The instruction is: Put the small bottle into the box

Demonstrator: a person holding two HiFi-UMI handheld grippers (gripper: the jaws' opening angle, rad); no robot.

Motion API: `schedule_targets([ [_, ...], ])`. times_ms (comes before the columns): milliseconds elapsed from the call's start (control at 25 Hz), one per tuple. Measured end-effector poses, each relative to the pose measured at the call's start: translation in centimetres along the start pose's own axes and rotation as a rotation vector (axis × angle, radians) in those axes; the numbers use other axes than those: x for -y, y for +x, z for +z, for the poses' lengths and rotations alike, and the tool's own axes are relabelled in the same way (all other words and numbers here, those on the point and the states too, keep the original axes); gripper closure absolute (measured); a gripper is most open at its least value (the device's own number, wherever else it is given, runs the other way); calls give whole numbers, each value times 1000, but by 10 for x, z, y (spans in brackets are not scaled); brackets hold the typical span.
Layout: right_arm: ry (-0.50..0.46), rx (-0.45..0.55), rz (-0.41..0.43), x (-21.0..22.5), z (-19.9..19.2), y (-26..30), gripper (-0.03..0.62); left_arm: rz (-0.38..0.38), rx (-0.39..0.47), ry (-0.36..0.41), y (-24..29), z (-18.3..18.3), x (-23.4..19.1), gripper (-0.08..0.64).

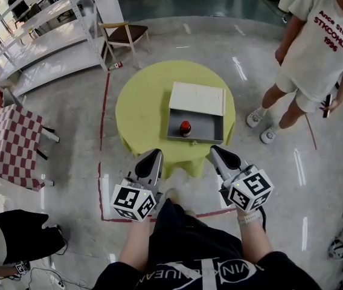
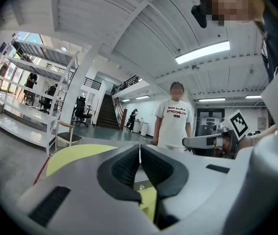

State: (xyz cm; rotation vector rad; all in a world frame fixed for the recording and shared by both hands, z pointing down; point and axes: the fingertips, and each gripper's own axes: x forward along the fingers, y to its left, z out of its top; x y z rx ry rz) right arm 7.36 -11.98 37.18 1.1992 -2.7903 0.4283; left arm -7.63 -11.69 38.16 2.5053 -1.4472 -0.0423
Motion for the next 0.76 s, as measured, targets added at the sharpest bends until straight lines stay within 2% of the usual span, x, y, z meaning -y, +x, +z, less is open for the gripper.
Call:
schedule_targets([
  [760,48,24,14,-8,-3,-5,585,2,-16,8,-10,-5,1,545],
])
